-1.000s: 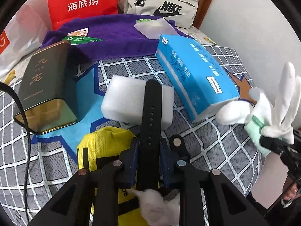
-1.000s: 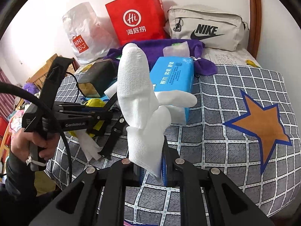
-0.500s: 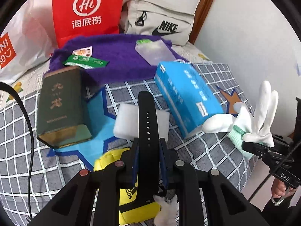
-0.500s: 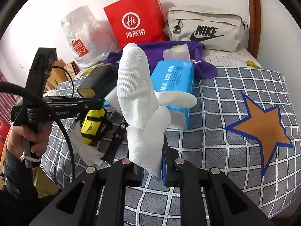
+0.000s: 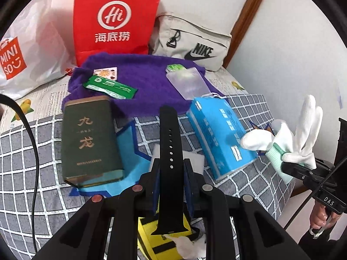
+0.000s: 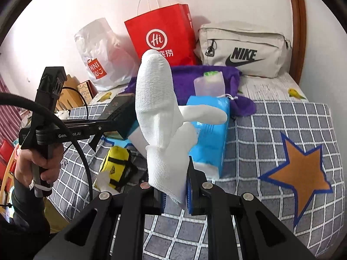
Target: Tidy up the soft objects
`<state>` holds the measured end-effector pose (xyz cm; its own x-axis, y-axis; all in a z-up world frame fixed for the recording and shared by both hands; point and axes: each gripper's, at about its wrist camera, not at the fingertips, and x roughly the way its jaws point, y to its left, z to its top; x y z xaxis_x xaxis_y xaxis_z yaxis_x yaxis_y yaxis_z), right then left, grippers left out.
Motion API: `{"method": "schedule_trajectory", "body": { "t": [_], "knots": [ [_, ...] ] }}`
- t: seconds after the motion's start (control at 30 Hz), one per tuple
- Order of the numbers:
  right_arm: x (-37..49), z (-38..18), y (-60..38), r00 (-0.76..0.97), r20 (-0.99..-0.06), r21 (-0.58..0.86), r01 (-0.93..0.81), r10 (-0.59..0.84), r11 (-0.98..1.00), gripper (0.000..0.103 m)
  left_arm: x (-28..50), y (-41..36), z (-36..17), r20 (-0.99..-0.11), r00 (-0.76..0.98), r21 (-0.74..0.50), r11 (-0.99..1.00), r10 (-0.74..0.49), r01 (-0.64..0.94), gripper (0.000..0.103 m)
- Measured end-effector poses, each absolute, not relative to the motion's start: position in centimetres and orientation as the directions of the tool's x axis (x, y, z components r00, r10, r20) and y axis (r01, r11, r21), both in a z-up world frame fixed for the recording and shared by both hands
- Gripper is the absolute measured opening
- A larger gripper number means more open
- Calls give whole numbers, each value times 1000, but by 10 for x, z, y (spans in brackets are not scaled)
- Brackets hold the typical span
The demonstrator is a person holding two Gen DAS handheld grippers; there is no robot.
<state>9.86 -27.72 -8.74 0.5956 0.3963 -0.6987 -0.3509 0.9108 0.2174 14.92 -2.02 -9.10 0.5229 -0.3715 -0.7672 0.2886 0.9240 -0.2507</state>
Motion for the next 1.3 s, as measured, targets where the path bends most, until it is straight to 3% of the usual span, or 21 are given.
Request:
{"method": "schedule_trajectory", "body": {
  "t": [0.5,1.3],
  "knots": [
    [139,-82,-266,589,-703,198,-374,397,906,14,175,28,-76,-738,587,-272,942,-334,194,19],
    [238,-79,-252,584,-720,209,-331,374,920,14,246,39,-75,-731,590,-286,939,-343,191,19]
  ]
}}
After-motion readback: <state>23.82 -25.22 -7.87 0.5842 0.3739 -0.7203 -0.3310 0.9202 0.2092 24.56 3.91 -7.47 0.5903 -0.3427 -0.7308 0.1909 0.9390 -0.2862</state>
